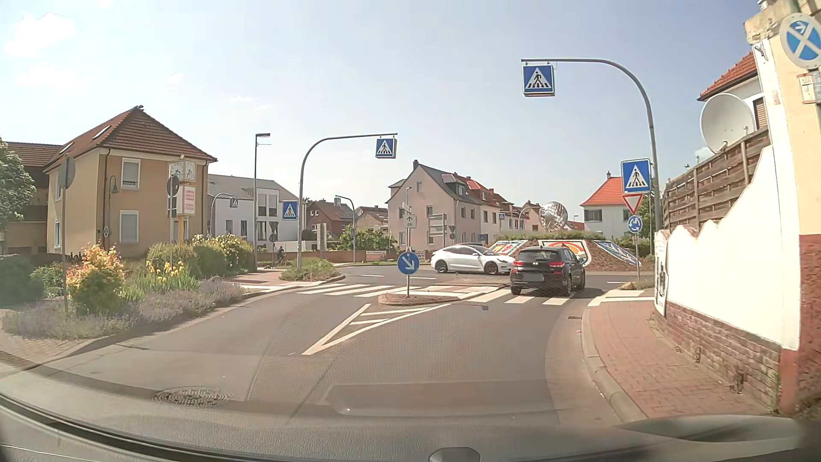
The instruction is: Follow the waypoints while adhering to traffic rules and regulations
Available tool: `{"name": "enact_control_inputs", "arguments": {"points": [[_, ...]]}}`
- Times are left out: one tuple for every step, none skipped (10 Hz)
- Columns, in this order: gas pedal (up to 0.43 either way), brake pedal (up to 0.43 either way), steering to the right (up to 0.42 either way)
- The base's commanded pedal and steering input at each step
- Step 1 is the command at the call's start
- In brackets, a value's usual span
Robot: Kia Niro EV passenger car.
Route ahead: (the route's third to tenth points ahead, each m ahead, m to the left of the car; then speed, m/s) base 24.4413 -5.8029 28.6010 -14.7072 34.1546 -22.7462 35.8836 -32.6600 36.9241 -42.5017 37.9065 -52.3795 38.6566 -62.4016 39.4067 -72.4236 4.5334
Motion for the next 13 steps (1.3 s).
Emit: {"name": "enact_control_inputs", "arguments": {"points": [[0.000, 0.067, 0.006], [0.000, 0.061, 0.008], [0.000, 0.061, 0.008], [0.000, 0.067, 0.012], [0.000, 0.067, 0.023], [0.000, 0.079, 0.040], [0.000, 0.079, 0.057], [0.000, 0.091, 0.079], [0.000, 0.110, 0.098], [0.000, 0.116, 0.118], [0.000, 0.128, 0.138], [0.000, 0.152, 0.151], [0.000, 0.152, 0.162]]}}
